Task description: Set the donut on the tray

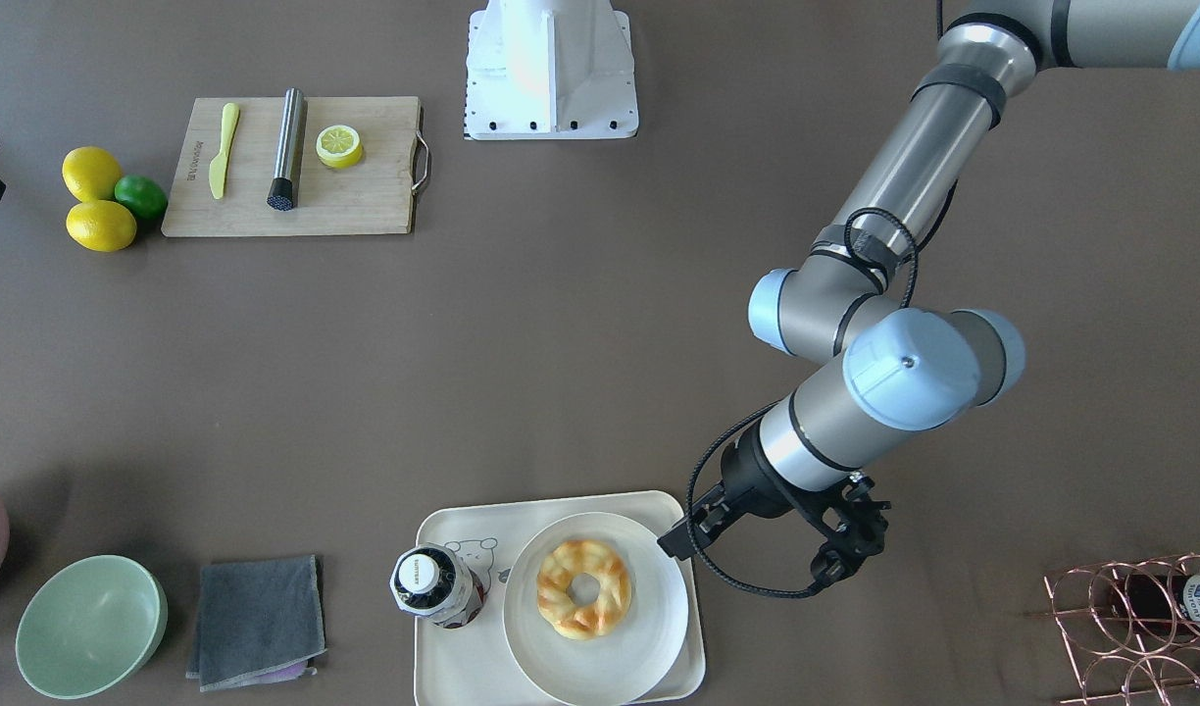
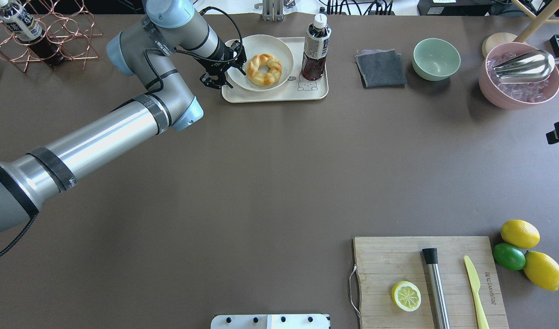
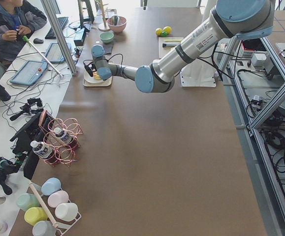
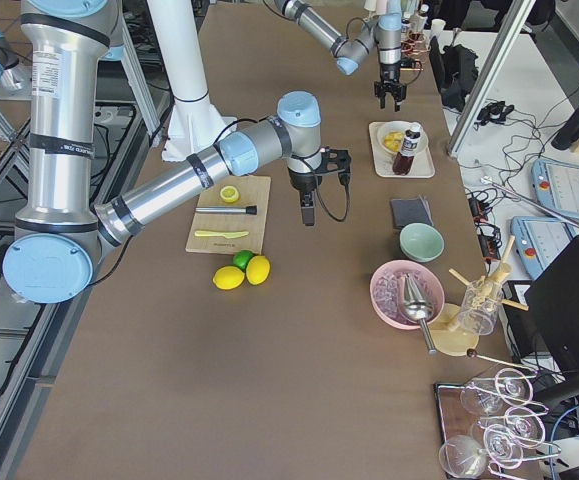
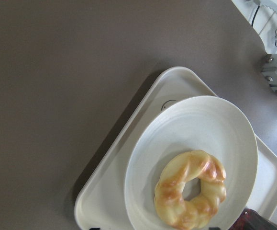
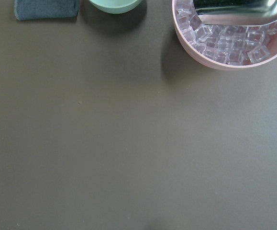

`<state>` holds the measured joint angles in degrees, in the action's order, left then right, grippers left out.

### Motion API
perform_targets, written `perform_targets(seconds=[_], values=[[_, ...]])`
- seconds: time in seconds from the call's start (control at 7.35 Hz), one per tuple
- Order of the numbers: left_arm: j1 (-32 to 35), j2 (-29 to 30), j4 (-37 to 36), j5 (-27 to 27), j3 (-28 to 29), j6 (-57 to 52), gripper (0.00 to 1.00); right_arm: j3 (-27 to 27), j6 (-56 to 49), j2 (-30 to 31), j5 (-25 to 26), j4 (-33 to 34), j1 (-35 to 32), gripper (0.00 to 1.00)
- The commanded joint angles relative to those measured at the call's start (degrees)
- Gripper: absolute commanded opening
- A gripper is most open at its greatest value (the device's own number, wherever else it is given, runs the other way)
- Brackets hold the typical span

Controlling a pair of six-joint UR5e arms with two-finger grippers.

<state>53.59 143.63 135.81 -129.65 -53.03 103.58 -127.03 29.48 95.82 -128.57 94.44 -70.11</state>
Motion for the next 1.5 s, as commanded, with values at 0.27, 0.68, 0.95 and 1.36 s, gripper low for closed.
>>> perform_targets(seconds=[0.27, 0.68, 0.95, 1.36], values=[[15.7, -24.6, -31.4, -13.4, -42.2, -39.6, 0.9, 5.0, -8.6, -0.3, 0.5, 0.2, -4.6, 1.0], [28.9, -35.9, -47.9, -12.6, -52.2, -80.7, 0.94, 10.1, -21.5, 0.1, -0.2, 0.7, -13.3, 1.0], [38.0, -42.3, -53.9, -8.2, -52.6, -108.3, 0.96, 10.6, -24.7, 1.7, -0.1, 0.7, -16.1, 1.0], [44.9, -54.2, -53.2, -6.8, -53.2, -124.6, 0.97, 12.2, -31.8, 3.5, -0.2, 0.8, -21.3, 1.0]])
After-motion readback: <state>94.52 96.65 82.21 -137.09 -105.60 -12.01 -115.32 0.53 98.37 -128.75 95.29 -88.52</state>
